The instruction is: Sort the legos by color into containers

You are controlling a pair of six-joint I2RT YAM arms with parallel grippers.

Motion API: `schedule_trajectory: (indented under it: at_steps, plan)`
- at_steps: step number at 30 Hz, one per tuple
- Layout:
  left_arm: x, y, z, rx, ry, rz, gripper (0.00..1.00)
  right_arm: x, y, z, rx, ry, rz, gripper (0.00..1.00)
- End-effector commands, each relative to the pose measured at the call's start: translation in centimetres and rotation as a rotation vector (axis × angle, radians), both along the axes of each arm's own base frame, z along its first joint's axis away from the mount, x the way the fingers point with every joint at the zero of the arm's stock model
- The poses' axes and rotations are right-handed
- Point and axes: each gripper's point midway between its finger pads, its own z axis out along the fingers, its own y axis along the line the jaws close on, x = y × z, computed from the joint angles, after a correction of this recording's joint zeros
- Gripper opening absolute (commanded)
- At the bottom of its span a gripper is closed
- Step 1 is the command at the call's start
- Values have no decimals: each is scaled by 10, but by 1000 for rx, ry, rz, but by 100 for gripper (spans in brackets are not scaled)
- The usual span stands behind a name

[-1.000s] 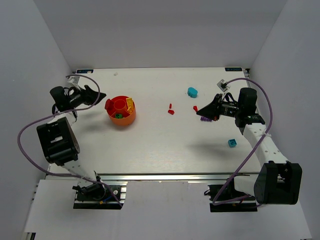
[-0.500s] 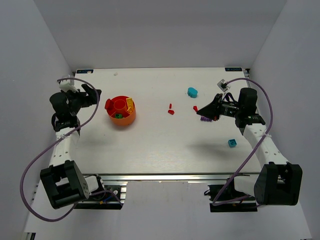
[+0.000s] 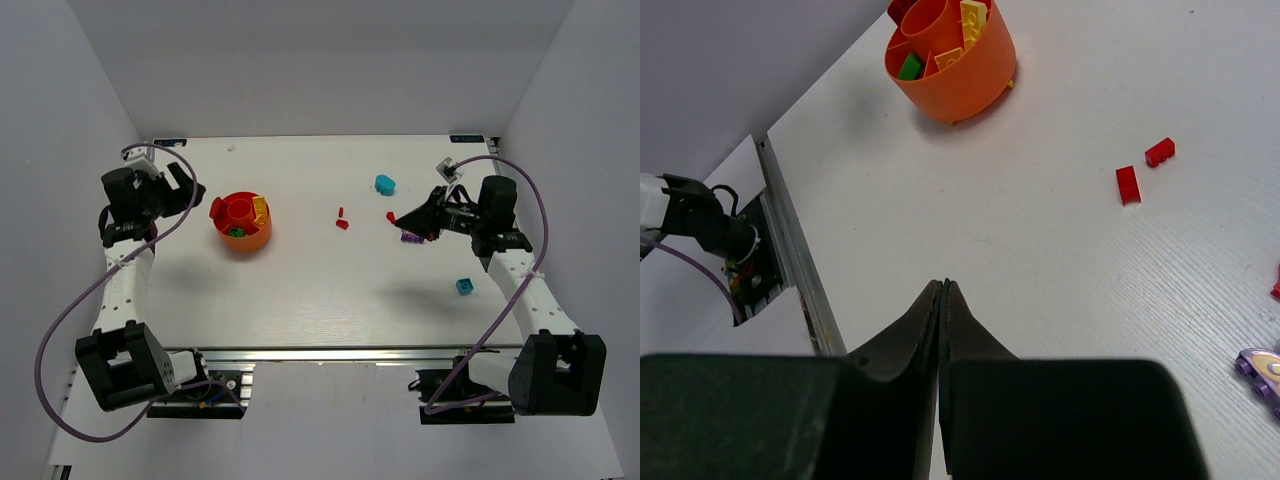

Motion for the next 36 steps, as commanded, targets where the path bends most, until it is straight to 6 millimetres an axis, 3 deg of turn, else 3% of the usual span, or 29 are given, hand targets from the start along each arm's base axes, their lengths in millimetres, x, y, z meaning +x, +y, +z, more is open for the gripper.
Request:
schedule_trajectory:
  at_steps: [1,3,9,12,22,28,33,36]
  plan:
    - [-8,3,-1,82,91,39,92,-1,1,7,-1,-41,4,2]
    - [-6,-8,-22,92,183,17,86,-1,0,8,-3,-45,3,2]
    - [10,-43,-33,180,249,-7,81,-1,0,8,-1,-43,3,2]
    - [17,-51,-38,237,275,11,80,0,1,7,-3,-41,5,2]
    - [44,-24,-27,367,269,154,80,1,-2,5,-3,-32,-5,2]
    - [62,-23,-37,370,327,168,76,2,-2,4,-4,-29,-9,2]
    - [62,-28,-38,348,335,151,77,2,-1,4,-5,-28,-4,2]
    - [51,-33,-37,338,336,116,81,2,-1,5,-4,-30,-3,2]
